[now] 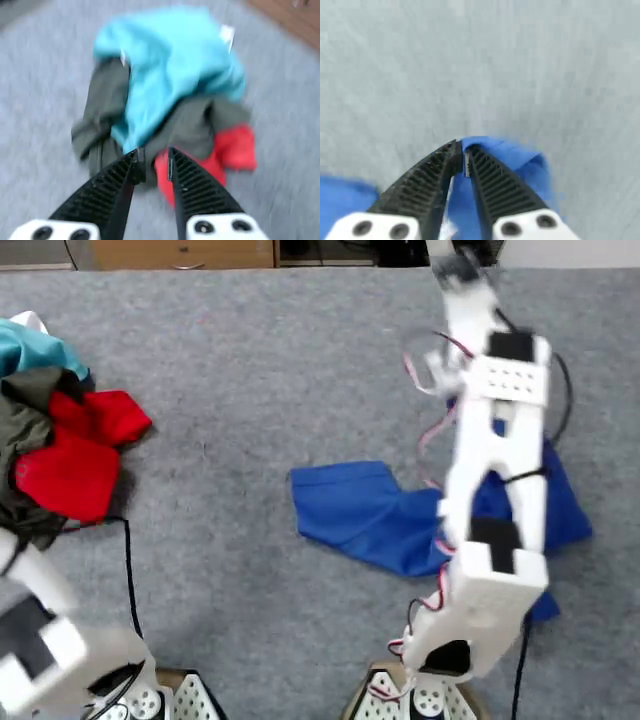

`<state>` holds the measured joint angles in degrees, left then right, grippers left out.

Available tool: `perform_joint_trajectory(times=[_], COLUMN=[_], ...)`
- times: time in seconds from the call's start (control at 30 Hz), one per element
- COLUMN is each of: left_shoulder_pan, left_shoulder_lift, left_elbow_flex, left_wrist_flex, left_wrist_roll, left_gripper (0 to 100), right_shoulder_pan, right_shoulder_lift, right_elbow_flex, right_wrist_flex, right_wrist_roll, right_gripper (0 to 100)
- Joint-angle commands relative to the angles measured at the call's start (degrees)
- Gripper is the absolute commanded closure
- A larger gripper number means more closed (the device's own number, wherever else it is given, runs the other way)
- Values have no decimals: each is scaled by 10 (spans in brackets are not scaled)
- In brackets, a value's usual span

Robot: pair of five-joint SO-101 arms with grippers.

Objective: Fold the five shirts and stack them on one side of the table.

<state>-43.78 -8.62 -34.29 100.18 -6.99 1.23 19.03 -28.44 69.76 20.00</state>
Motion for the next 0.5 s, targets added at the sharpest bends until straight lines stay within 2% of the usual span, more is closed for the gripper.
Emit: perform_joint_trajectory(times=[0.0,0.13,0.3,0.47], left_shoulder_pan=[1,0,0,0], left_shoulder_lift=[-135,-244,-337,-356], left_elbow_flex=[156,259,334,413], left_wrist_flex=[5,5,4,-40], left_wrist_roll=[-25,-30,-31,-27], left_gripper=[921,919,918,920], right_shoulder_pan=[-78,-138,-214,-260], right_shoulder_lift=[-44,-44,-48,-61], right_elbow_flex=[-191,-306,-373,-448], right_wrist_flex=[6,-69,-189,-206], right_wrist_roll=[4,0,3,4], right_gripper=[997,997,997,997])
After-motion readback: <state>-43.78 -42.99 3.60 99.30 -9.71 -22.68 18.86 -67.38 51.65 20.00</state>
